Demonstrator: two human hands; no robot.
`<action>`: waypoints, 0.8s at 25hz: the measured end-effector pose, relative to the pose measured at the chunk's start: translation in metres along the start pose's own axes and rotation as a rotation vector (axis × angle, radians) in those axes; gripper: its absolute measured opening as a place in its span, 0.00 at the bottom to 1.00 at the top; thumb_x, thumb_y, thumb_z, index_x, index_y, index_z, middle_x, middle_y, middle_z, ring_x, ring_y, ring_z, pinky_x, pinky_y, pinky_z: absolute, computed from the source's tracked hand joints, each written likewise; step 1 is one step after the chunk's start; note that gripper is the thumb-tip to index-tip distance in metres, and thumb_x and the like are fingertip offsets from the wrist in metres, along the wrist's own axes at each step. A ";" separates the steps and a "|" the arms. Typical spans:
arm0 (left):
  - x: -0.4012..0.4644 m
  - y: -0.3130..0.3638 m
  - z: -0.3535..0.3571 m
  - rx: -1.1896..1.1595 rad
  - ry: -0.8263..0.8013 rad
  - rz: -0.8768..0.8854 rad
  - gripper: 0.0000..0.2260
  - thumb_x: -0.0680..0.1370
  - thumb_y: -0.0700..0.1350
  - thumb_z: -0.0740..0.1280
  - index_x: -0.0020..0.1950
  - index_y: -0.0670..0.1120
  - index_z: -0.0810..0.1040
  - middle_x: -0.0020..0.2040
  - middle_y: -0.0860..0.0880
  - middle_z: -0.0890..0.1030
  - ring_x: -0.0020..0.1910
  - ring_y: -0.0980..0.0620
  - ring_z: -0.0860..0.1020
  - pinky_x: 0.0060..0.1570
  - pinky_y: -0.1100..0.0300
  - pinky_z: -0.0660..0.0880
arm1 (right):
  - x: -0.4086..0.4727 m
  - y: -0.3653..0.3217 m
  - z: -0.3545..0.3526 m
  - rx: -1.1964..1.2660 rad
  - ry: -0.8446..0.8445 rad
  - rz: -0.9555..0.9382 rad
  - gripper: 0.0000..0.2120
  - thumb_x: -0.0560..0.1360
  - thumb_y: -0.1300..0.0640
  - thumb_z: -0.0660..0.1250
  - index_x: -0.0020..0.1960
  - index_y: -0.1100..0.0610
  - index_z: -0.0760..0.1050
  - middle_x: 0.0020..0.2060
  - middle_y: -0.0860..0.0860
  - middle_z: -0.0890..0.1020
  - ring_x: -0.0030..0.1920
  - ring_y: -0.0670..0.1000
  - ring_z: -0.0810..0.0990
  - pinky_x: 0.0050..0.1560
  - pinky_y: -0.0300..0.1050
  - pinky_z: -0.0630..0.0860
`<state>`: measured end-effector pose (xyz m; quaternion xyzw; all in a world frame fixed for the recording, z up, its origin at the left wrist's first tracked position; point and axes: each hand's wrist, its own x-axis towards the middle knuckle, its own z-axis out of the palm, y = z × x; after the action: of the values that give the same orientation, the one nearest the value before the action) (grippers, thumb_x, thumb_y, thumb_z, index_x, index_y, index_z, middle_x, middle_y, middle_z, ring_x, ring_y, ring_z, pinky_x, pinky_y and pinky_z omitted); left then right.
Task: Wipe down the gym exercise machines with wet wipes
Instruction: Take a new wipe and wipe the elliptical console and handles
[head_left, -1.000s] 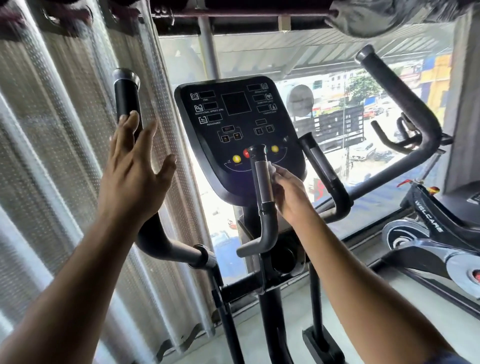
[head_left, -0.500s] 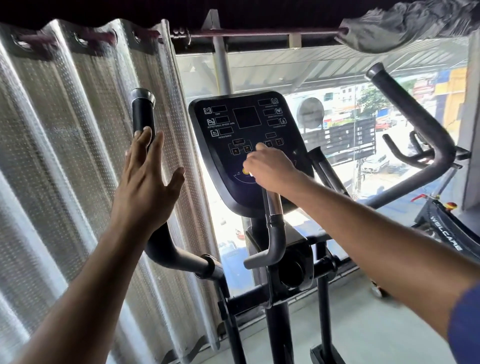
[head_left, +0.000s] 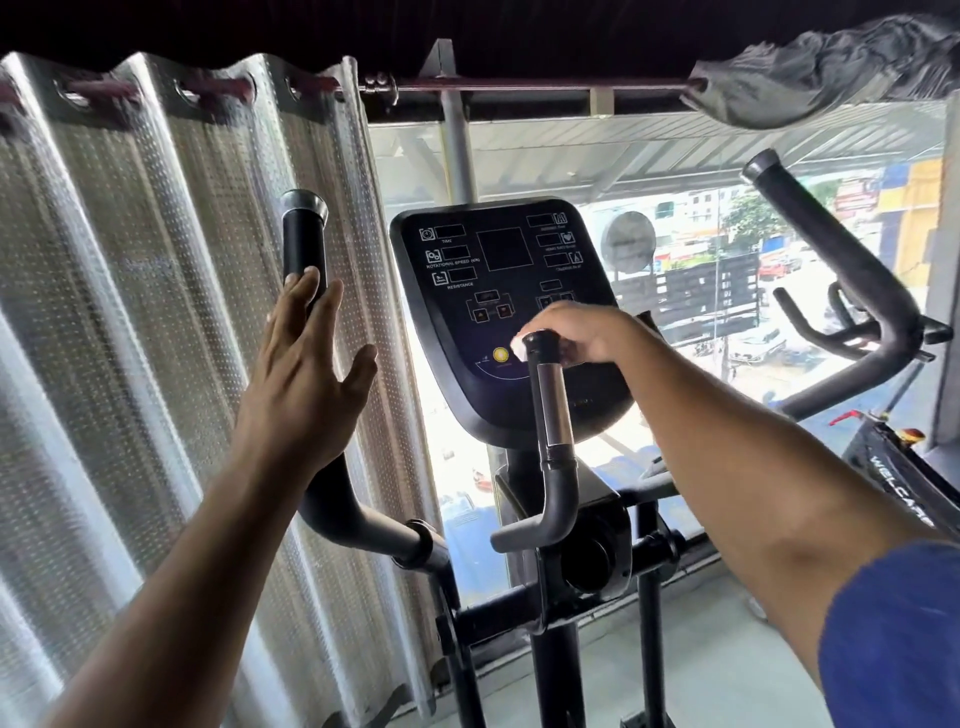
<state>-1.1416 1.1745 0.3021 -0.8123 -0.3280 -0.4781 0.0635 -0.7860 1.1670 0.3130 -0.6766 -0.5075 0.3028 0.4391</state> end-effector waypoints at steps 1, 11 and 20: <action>0.000 0.000 0.001 -0.005 0.005 0.002 0.31 0.83 0.50 0.66 0.84 0.47 0.60 0.85 0.48 0.55 0.84 0.46 0.54 0.77 0.46 0.60 | 0.000 0.019 0.003 0.198 0.047 -0.008 0.09 0.79 0.58 0.66 0.47 0.58 0.85 0.38 0.53 0.85 0.40 0.51 0.83 0.40 0.44 0.79; 0.004 0.003 -0.001 -0.048 0.025 -0.025 0.24 0.82 0.47 0.69 0.78 0.46 0.71 0.83 0.49 0.59 0.83 0.51 0.55 0.75 0.59 0.54 | -0.106 0.124 0.114 0.704 0.320 -0.087 0.14 0.83 0.62 0.58 0.53 0.67 0.81 0.41 0.59 0.86 0.35 0.51 0.83 0.33 0.40 0.78; 0.007 0.006 -0.003 0.009 -0.028 -0.035 0.23 0.83 0.49 0.67 0.78 0.47 0.71 0.84 0.49 0.56 0.84 0.51 0.52 0.78 0.46 0.59 | -0.055 0.069 0.071 0.301 0.729 -0.426 0.07 0.80 0.57 0.68 0.56 0.55 0.83 0.50 0.47 0.84 0.50 0.43 0.81 0.54 0.41 0.78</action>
<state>-1.1377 1.1716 0.3109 -0.8126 -0.3453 -0.4663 0.0543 -0.8339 1.1277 0.2179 -0.5480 -0.3980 0.0181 0.7355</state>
